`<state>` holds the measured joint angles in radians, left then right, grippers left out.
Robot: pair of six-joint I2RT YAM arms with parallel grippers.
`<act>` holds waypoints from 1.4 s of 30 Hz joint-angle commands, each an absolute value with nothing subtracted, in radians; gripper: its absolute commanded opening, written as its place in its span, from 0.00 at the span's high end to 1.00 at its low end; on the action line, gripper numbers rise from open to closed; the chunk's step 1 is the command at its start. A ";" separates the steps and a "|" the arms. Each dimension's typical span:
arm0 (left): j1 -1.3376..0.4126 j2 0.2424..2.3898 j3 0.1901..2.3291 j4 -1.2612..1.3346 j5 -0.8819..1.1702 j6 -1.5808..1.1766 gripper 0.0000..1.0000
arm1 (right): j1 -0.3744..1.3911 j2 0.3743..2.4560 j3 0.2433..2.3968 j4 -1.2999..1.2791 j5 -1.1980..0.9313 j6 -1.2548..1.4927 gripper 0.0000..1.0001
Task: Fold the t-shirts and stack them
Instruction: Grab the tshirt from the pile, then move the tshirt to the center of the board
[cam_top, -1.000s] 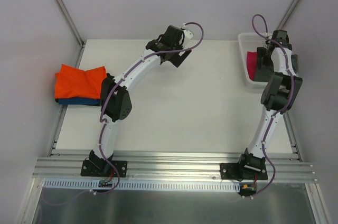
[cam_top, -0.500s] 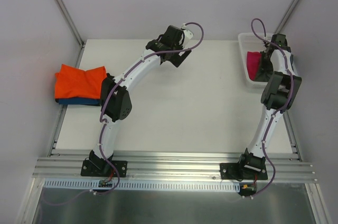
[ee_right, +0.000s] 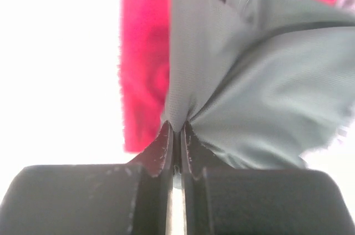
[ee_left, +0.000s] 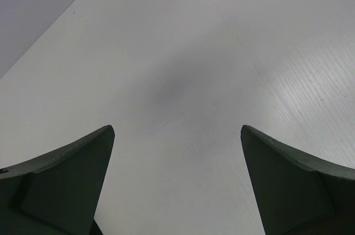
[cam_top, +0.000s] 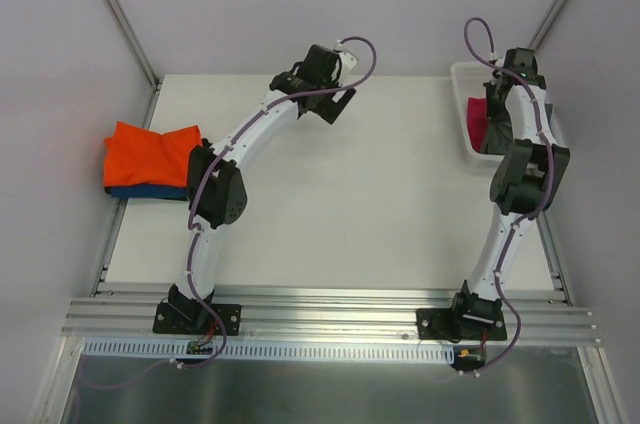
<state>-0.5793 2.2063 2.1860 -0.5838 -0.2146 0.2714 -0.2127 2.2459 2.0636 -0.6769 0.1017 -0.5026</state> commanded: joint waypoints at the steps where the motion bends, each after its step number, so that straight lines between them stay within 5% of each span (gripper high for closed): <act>1: -0.486 2.152 2.256 -0.609 -0.180 0.198 0.01 | -0.137 2.033 2.092 -0.696 0.074 -0.500 0.99; 14: -0.137 1.967 2.188 -0.686 0.021 0.044 0.01 | 0.246 1.836 2.358 -0.836 -0.159 -0.444 0.99; 21: -0.068 1.908 2.097 -0.677 0.069 0.003 0.01 | 0.400 1.698 2.144 -0.839 -0.148 -0.379 0.99; 22: -0.067 1.913 2.097 -0.676 0.068 -0.027 0.01 | 0.394 1.642 2.076 -0.821 -0.137 -0.380 0.96; 23: -0.069 1.913 2.095 -0.676 0.064 -0.034 0.01 | 0.367 1.628 2.028 -0.828 -0.140 -0.390 0.70; 26: -0.078 1.910 2.092 -0.673 0.063 -0.028 0.01 | 0.281 1.638 1.921 -0.929 -0.130 -0.379 0.19; 27: -0.089 1.904 2.092 -0.673 0.039 -0.009 0.01 | 0.262 1.649 1.907 -0.978 -0.168 -0.370 0.15; 31: -0.089 1.868 2.068 -0.670 -0.024 0.074 0.01 | 0.232 1.618 1.850 -0.928 -0.274 -0.357 0.13; 42: -0.014 1.787 1.967 -0.684 0.020 0.031 0.01 | 0.532 1.897 2.089 -0.983 -0.360 -0.497 0.21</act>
